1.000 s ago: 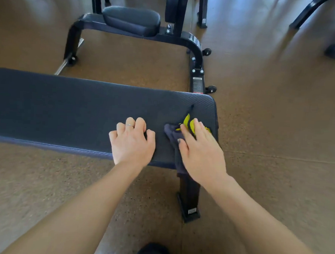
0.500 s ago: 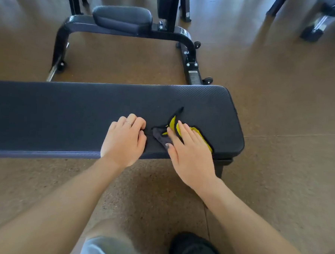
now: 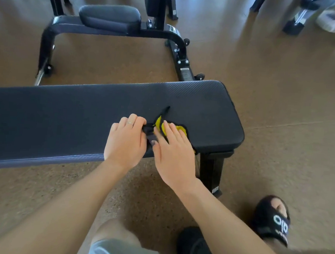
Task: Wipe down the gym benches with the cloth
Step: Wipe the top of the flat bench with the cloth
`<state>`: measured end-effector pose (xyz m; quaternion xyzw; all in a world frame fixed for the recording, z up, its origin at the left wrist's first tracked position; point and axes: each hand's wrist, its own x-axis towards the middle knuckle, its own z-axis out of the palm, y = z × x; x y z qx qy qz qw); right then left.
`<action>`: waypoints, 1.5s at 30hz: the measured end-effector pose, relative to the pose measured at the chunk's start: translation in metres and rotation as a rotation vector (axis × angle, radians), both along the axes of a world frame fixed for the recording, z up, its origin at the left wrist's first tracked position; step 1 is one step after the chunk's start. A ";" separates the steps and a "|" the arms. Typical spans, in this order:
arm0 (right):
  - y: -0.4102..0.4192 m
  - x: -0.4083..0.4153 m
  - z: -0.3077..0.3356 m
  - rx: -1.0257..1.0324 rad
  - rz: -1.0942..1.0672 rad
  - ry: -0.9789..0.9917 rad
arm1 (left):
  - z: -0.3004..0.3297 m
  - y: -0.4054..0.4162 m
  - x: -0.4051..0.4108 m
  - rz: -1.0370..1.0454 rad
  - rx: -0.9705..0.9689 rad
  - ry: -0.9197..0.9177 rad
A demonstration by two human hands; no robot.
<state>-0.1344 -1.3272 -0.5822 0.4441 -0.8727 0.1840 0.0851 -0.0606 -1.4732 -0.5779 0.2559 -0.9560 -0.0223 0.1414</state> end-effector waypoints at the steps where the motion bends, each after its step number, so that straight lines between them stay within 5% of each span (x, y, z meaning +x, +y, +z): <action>1: 0.008 -0.008 0.000 0.018 0.048 0.024 | 0.000 -0.001 0.001 -0.002 0.009 0.005; 4: 0.055 -0.049 -0.006 0.040 0.072 0.108 | 0.002 0.001 0.001 0.030 0.042 0.006; 11: 0.061 -0.054 -0.015 -0.164 -0.461 0.111 | 0.000 0.003 -0.004 0.088 0.043 -0.026; 16: 0.006 -0.004 -0.026 -0.144 -0.188 0.120 | 0.000 0.003 -0.002 0.075 0.038 0.000; 20: 0.036 -0.047 -0.021 -0.100 0.079 0.275 | 0.002 0.003 -0.001 0.066 0.052 0.001; 26: 0.071 -0.080 -0.002 -0.217 -0.315 0.104 | 0.005 0.006 -0.003 0.087 0.078 -0.013; 36: 0.005 -0.059 0.017 -0.003 0.155 0.029 | 0.005 0.004 -0.002 0.062 0.065 -0.005; 42: 0.041 -0.119 0.034 0.042 -0.205 -0.050 | 0.004 0.005 -0.003 0.074 0.071 -0.015; 45: -0.003 -0.087 0.028 0.030 -0.064 0.057 | 0.003 0.006 -0.004 0.063 0.048 -0.023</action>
